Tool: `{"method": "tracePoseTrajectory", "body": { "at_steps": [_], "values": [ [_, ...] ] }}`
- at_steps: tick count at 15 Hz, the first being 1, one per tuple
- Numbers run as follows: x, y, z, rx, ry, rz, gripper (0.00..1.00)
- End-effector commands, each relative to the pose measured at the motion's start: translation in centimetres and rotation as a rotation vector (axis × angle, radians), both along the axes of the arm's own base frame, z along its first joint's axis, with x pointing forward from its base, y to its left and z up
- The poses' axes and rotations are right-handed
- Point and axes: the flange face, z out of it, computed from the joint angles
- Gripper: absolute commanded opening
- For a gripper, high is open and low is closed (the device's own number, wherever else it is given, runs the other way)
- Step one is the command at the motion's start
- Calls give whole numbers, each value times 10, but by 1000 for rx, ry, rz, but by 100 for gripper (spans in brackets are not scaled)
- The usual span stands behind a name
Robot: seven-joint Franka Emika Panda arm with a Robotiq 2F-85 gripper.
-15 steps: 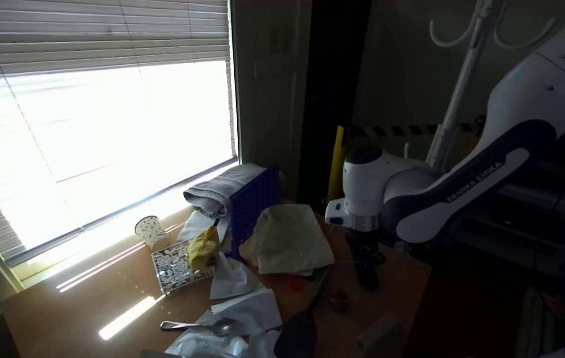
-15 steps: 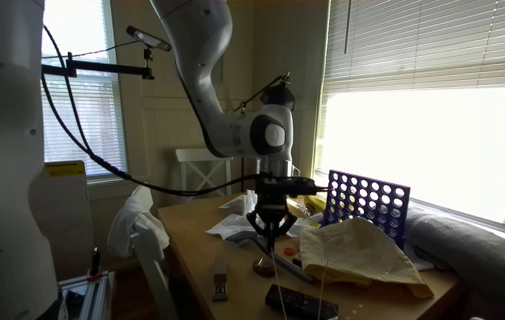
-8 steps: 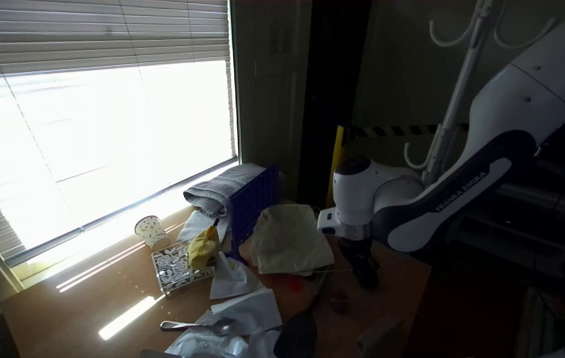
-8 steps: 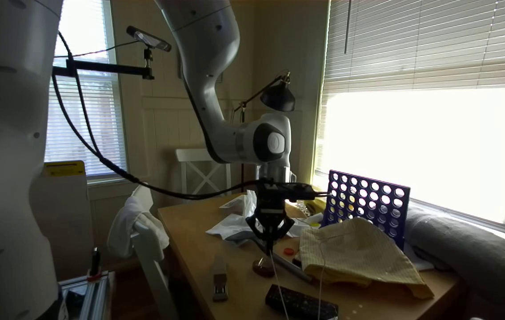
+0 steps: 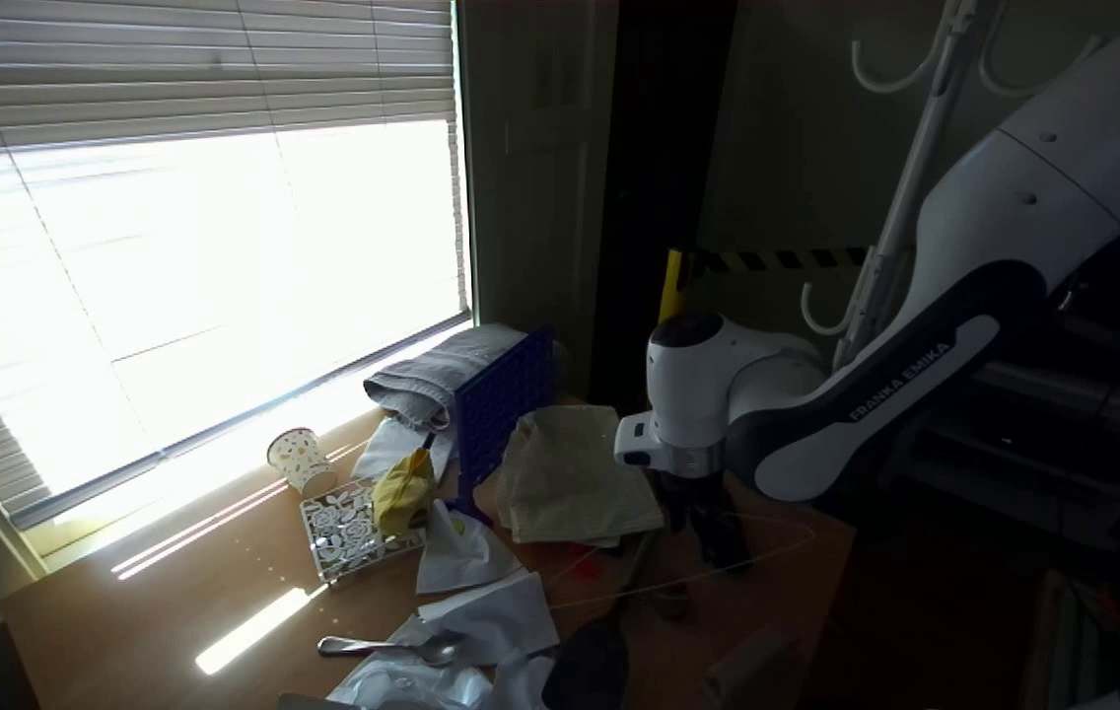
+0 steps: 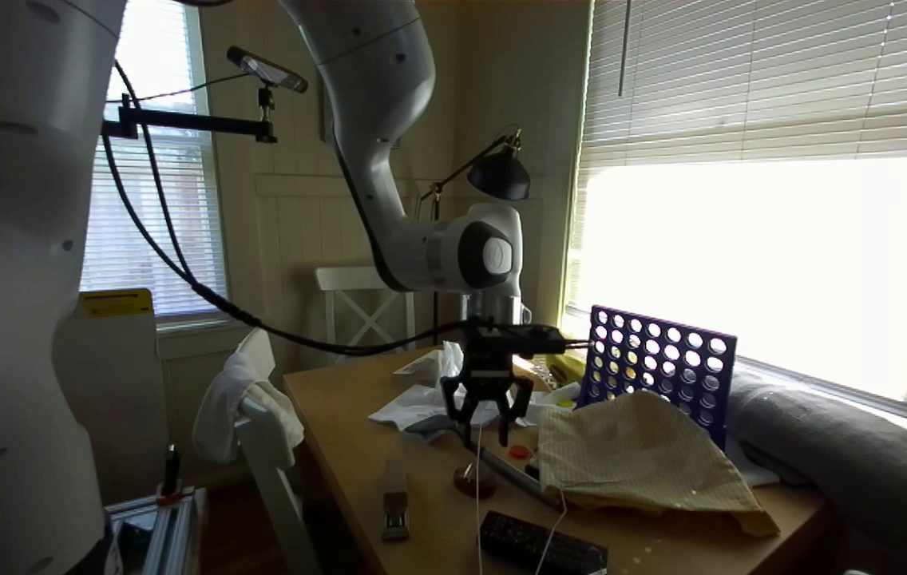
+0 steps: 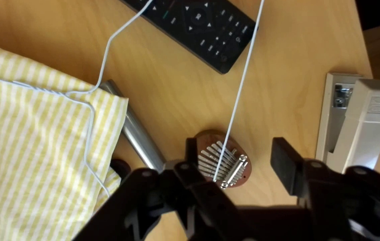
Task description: Pick up the hang wire from the stand and put it on the table
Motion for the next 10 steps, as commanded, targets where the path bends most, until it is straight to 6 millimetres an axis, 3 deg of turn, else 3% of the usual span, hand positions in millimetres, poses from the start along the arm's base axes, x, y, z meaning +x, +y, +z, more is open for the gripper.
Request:
{"method": "tracePoseTrajectory", "body": {
  "at_steps": [1,3,10],
  "values": [
    [4,7,21,8,-50,-58,89],
    [3,2,39,14,-65,-141,99],
    [-1,-23,90,-14,-137,-497,100]
  ]
}}
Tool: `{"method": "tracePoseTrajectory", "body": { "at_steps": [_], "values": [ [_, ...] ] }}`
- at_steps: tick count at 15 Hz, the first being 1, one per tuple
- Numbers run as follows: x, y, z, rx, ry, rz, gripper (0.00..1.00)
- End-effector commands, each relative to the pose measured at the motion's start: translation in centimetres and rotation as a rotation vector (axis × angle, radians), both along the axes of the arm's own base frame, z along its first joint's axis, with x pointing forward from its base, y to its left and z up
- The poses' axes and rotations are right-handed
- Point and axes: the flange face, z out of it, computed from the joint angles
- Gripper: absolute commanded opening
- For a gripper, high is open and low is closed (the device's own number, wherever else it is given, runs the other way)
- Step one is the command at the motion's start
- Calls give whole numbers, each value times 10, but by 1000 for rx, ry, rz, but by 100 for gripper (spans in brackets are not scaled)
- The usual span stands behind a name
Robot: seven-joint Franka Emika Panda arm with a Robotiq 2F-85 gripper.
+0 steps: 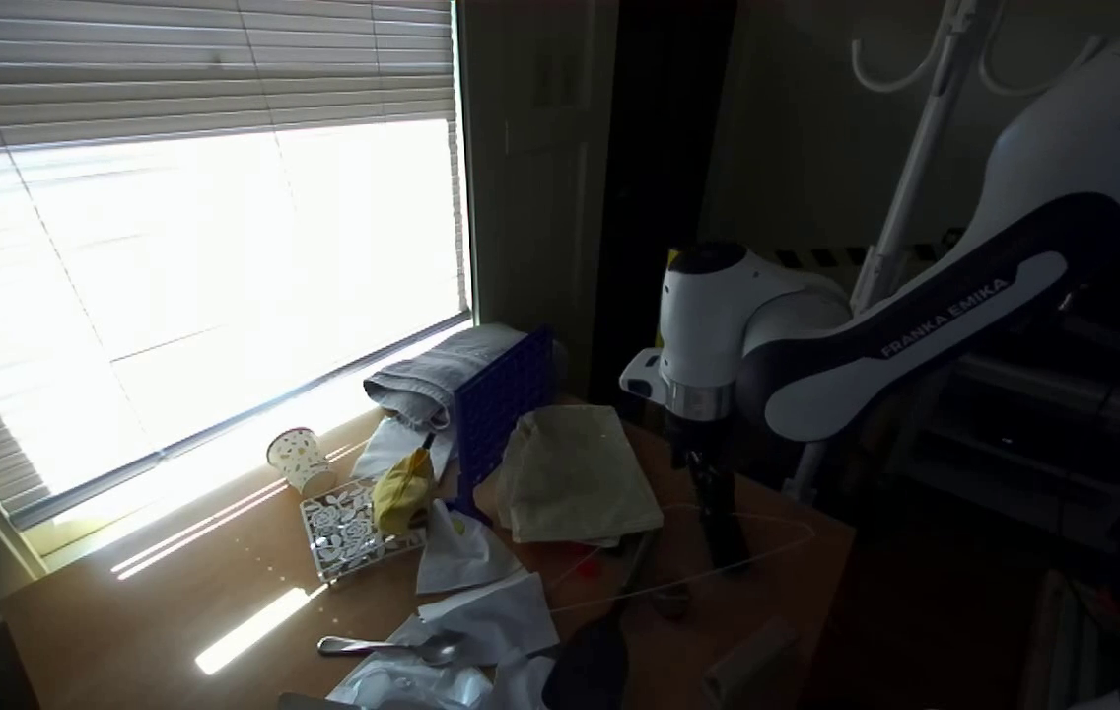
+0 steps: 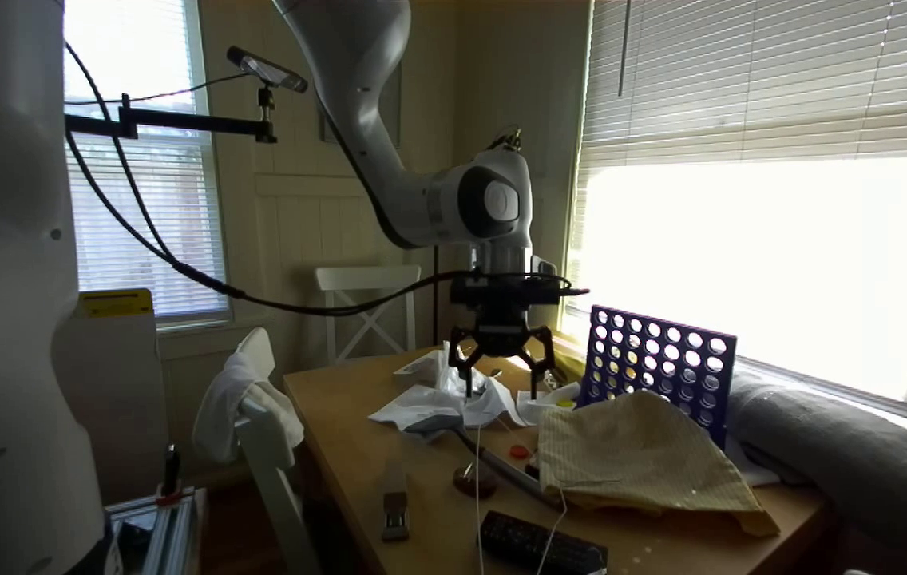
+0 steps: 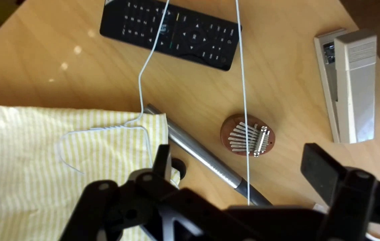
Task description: Pick up the hang wire from the stand and put it on the table
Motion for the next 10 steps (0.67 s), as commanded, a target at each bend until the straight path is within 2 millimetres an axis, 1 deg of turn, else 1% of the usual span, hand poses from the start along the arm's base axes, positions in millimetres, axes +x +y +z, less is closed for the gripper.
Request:
{"method": "tracePoseTrajectory", "body": {
  "at_steps": [1,3,7,8,10],
  "values": [
    [-8,-14,24,8,-25,-196,100],
    [-10,-21,34,35,-44,-297,100],
    [-12,-39,45,94,-65,-484,100],
    [-1,-30,38,67,-60,-398,100],
    [-1,-32,40,69,-63,-406,100]
  ]
}}
